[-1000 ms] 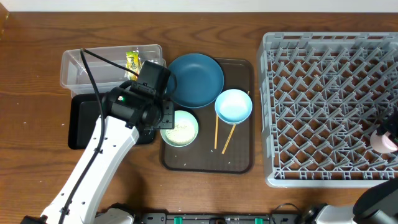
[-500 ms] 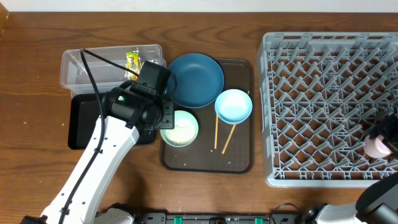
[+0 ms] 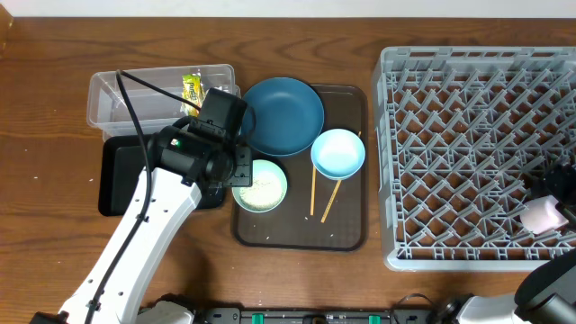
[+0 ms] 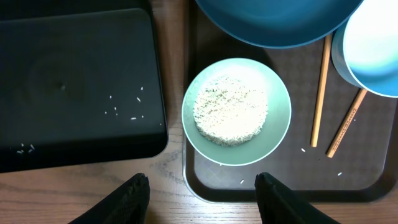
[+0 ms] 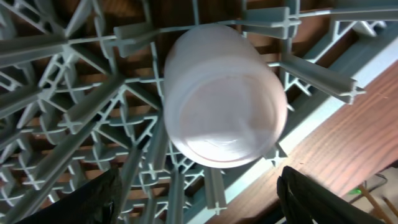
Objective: Sort waste into correct bins and load items into the dishwasher rack
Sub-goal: 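Carry the pink cup with the right gripper and place it in the rack, then move the right gripper to the light blue bowl and grasp it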
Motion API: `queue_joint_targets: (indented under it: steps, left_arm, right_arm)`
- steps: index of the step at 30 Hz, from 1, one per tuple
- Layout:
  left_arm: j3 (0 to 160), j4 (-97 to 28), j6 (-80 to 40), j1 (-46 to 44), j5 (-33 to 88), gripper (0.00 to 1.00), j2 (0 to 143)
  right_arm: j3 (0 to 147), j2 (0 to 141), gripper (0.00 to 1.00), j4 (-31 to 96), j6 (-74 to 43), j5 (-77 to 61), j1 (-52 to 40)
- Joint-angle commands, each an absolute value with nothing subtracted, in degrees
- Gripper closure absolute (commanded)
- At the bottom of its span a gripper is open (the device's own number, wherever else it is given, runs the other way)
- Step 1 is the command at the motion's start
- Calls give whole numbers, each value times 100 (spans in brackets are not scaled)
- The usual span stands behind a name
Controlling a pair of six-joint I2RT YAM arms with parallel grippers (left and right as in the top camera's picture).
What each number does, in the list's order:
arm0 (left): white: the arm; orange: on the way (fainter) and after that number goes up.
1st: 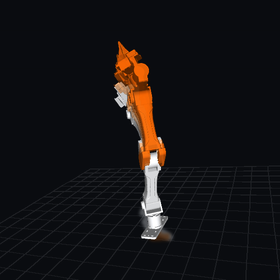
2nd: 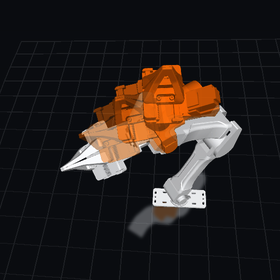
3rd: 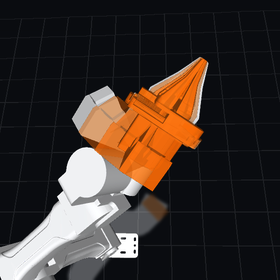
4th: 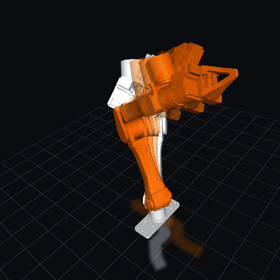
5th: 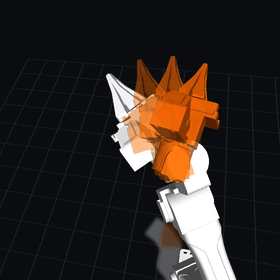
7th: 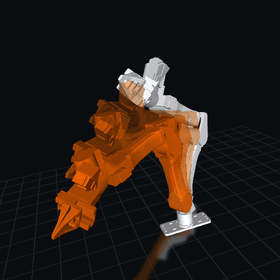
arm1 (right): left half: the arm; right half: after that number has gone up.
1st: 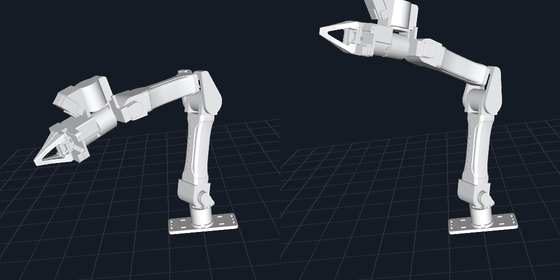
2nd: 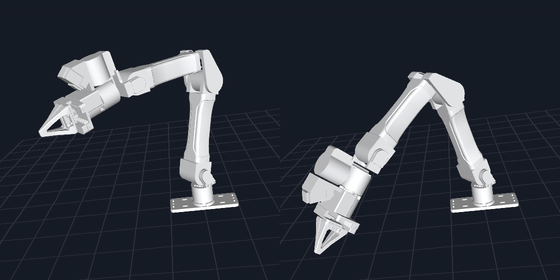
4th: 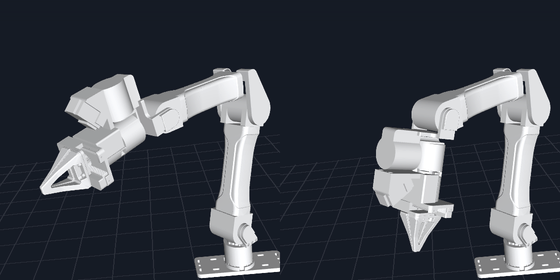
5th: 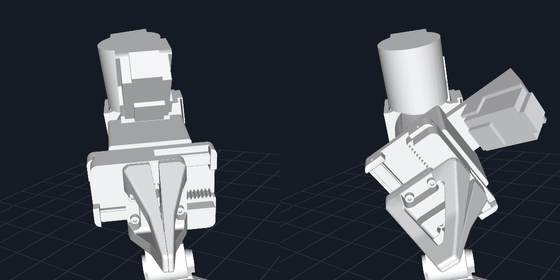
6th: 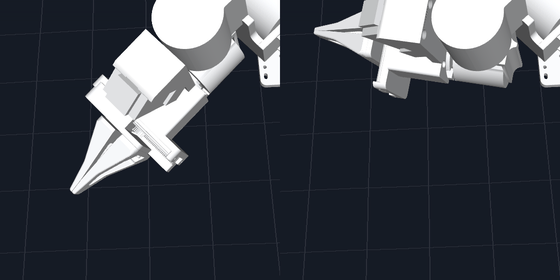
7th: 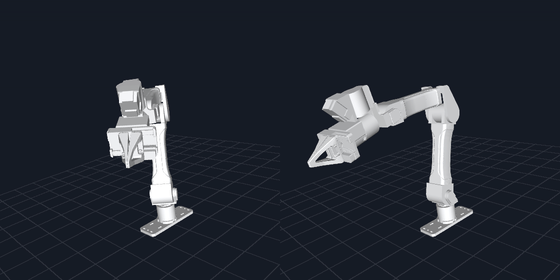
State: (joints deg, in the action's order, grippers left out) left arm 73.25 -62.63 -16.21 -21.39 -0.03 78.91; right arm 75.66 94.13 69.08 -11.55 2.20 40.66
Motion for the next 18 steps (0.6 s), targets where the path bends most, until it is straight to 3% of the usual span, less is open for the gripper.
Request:
queue_joint_targets:
  steps: [1,7,8,11,18]
  left_arm:
    - [7341,-6274,-1529,-2117,-89,42,7854]
    - [7341,-6283,-1529,-2117,-89,41,7854]
    - [7341,-6283,-1529,-2117,-89,36,7854]
    - [7341,-6298,-1529,-2117,-89,33,7854]
    - [7341,-6300,-1529,-2117,-89,32,7854]
  right_arm:
    - [7533,9450,20,6853,-1192,-259,4132]
    - [7655,9229,20,6855,-882,-1090,4084]
    - [7706,9120,21,6851,-760,-1343,4049]
    - [7865,8729,25,6796,-405,-2086,3852]
    - [7992,7601,26,6200,-183,-2700,2412]
